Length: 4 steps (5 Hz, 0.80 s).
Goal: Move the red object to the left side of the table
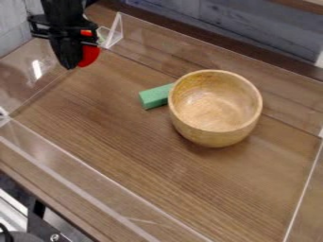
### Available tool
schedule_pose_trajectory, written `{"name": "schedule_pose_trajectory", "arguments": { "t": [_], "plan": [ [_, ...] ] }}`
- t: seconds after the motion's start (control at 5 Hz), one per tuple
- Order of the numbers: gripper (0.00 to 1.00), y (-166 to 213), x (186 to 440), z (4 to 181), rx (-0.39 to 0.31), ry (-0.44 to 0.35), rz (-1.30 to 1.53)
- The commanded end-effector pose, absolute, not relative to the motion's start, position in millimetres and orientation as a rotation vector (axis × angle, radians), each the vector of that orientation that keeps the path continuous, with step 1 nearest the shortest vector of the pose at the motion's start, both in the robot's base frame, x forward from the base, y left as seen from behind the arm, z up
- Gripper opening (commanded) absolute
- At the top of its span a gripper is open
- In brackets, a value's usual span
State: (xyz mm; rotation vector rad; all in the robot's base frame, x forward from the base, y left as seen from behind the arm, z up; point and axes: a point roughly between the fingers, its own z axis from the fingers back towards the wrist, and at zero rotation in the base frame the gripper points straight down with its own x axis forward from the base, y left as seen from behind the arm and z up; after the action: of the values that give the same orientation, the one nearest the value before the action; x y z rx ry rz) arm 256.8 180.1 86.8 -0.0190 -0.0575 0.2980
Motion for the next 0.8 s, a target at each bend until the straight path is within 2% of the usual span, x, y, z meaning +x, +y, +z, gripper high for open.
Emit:
{"name": "schedule_pose_trajectory", "arguments": {
  "t": [0.0, 0.2, 0.6],
  "plan": [
    [0.00, 202.3, 271.7, 95.8, 0.011, -0.086, 0.319],
    [0.00, 215.5, 278.8, 89.8, 0.009, -0.063, 0.330],
    [0.00, 214.0, 299.7, 72.8, -0.005, -0.030, 0.254]
  ]
}}
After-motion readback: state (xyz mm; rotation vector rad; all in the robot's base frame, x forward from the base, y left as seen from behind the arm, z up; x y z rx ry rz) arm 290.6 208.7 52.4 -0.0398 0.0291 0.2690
